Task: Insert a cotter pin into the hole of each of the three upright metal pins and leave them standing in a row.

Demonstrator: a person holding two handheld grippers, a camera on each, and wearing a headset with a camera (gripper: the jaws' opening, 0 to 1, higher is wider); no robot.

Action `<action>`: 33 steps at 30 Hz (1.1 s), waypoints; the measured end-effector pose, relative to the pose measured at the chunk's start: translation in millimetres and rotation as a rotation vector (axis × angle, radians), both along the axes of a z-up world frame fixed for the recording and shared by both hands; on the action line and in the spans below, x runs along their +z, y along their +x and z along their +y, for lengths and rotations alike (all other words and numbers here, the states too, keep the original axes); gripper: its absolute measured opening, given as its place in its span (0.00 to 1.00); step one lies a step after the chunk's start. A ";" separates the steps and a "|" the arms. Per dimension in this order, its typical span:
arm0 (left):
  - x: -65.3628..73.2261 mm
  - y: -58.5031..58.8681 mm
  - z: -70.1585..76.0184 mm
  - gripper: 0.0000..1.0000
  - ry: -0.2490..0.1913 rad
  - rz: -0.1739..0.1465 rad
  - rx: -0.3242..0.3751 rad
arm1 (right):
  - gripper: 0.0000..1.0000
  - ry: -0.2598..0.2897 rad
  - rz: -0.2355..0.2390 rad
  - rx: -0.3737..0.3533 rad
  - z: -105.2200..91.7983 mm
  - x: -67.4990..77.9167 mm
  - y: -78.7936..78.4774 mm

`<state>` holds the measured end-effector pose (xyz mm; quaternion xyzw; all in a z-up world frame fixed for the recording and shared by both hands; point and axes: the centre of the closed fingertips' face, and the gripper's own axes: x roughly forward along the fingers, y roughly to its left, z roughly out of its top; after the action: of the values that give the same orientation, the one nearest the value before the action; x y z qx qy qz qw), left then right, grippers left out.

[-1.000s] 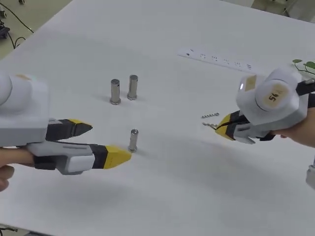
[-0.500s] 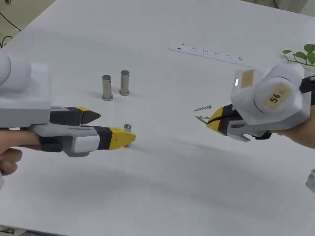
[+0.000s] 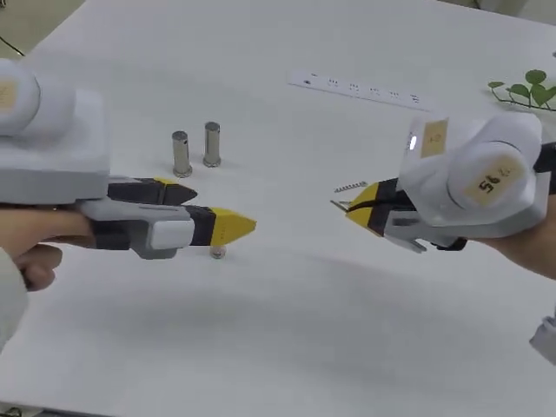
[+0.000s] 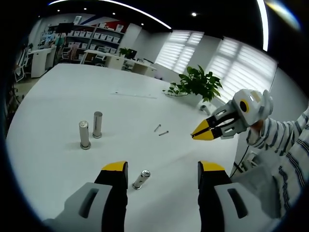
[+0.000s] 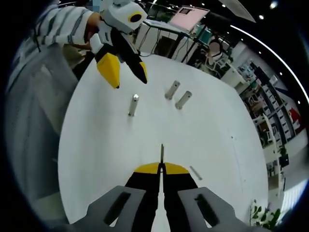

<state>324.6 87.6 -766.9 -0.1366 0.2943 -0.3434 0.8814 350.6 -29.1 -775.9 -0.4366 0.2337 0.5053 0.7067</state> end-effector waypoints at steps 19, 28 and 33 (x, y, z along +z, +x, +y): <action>4.6 4.8 -24.8 0.51 -0.072 0.051 -0.027 | 0.01 0.055 -0.065 0.041 17.5 22.6 -12.5; 8.2 1.5 -40.4 0.40 -0.133 0.107 -0.064 | 0.01 0.052 -0.102 0.075 25.1 25.4 -16.4; 9.9 -1.0 -49.1 0.37 -0.150 0.126 -0.087 | 0.01 0.049 -0.109 0.086 28.5 24.5 -19.2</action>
<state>323.6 38.5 -757.0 -0.2108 0.3284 -0.3929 0.8327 331.4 -0.7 -751.3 -0.4559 0.1633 0.5162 0.7065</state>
